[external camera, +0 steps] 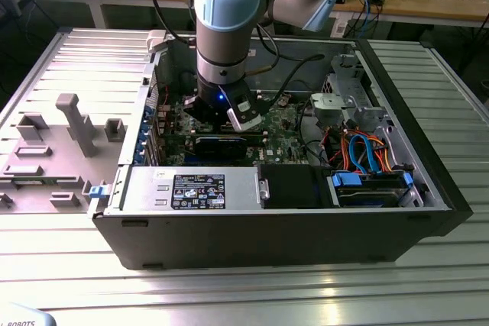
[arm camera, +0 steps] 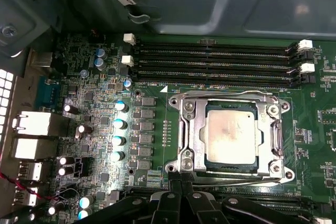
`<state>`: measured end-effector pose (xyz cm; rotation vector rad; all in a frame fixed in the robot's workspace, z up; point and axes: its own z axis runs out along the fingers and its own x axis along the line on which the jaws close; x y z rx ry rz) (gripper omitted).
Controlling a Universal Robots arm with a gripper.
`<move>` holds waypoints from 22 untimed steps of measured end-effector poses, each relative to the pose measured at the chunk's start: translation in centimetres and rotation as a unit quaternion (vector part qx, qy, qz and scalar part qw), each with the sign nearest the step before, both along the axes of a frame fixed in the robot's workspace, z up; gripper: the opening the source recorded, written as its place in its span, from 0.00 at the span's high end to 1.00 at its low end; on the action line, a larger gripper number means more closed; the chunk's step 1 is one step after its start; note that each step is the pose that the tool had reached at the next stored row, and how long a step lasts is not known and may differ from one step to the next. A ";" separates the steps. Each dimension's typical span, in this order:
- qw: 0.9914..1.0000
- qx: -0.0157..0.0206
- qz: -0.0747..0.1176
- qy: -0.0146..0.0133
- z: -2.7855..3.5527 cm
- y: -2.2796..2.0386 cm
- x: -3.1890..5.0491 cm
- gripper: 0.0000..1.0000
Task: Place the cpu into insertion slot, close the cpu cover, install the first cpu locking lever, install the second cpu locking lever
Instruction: 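Install the second cpu locking lever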
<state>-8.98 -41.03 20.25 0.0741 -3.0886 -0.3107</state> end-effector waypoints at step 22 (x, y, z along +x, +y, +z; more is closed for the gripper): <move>1.000 0.010 0.000 0.000 0.29 0.01 -0.27 0.89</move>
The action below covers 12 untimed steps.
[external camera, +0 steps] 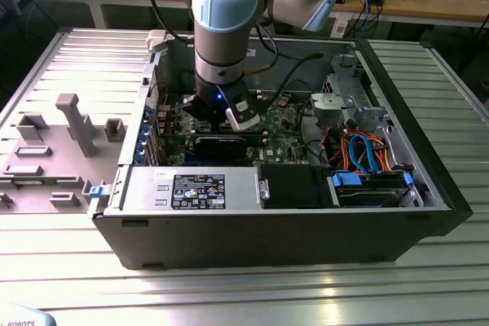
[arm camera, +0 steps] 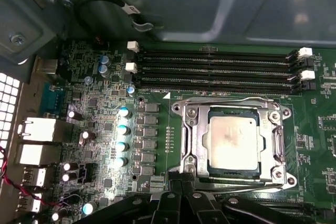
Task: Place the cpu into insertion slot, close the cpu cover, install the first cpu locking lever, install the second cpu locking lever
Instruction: 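Install the second cpu locking lever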
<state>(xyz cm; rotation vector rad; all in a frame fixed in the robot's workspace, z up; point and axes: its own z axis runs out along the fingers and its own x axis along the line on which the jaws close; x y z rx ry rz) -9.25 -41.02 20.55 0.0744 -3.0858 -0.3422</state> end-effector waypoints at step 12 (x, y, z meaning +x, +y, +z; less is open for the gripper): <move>1.000 -0.013 0.000 0.000 0.55 -0.73 0.49 0.89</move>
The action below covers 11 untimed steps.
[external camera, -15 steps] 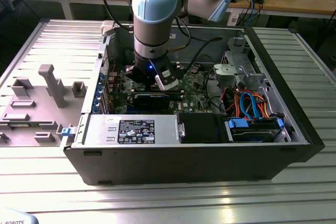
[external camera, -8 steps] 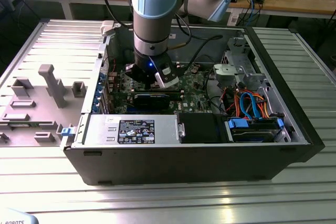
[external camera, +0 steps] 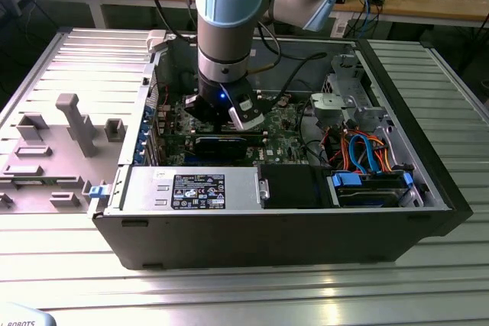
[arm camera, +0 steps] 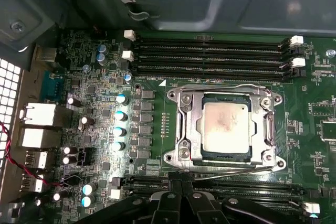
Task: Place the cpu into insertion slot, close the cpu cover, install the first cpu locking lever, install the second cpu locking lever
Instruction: 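Install the second cpu locking lever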
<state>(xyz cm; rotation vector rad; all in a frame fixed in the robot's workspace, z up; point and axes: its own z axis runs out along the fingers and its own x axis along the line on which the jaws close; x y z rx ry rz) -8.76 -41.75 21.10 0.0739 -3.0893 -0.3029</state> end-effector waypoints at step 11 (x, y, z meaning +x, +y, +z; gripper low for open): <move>1.000 0.009 0.000 0.000 -0.39 -0.26 -0.26 0.89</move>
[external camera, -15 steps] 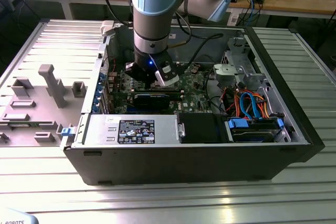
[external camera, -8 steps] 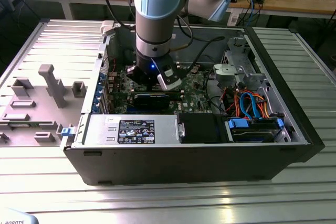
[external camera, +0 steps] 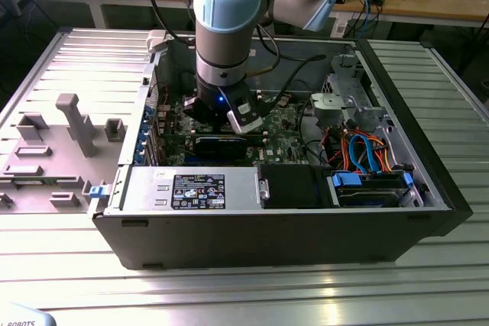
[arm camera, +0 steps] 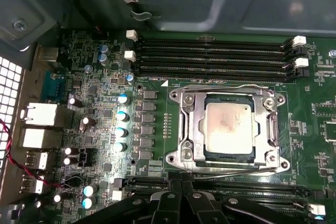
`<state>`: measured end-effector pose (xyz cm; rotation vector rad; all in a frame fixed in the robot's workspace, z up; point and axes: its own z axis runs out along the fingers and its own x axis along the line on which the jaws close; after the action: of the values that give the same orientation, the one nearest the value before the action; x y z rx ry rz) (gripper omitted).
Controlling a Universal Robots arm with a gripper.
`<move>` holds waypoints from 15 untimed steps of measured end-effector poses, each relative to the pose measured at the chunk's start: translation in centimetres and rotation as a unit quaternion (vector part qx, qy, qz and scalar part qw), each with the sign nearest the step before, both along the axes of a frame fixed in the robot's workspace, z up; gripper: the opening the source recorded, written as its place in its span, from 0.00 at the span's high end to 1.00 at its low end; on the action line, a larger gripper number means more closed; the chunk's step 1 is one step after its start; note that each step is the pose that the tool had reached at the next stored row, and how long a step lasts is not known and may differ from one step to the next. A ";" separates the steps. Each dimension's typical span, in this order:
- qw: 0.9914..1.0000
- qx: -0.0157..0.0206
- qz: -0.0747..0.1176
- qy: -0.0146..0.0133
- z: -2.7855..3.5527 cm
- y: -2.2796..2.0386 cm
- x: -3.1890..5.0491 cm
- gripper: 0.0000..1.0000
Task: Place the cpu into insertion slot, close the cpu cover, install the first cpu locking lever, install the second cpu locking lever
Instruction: 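Install the second cpu locking lever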
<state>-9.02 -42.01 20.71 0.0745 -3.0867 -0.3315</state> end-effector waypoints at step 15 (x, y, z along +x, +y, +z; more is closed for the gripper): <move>1.000 0.015 0.000 0.000 -0.67 -0.02 -0.35 0.89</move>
<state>-9.38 -42.04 20.05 0.0752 -3.0820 -0.3770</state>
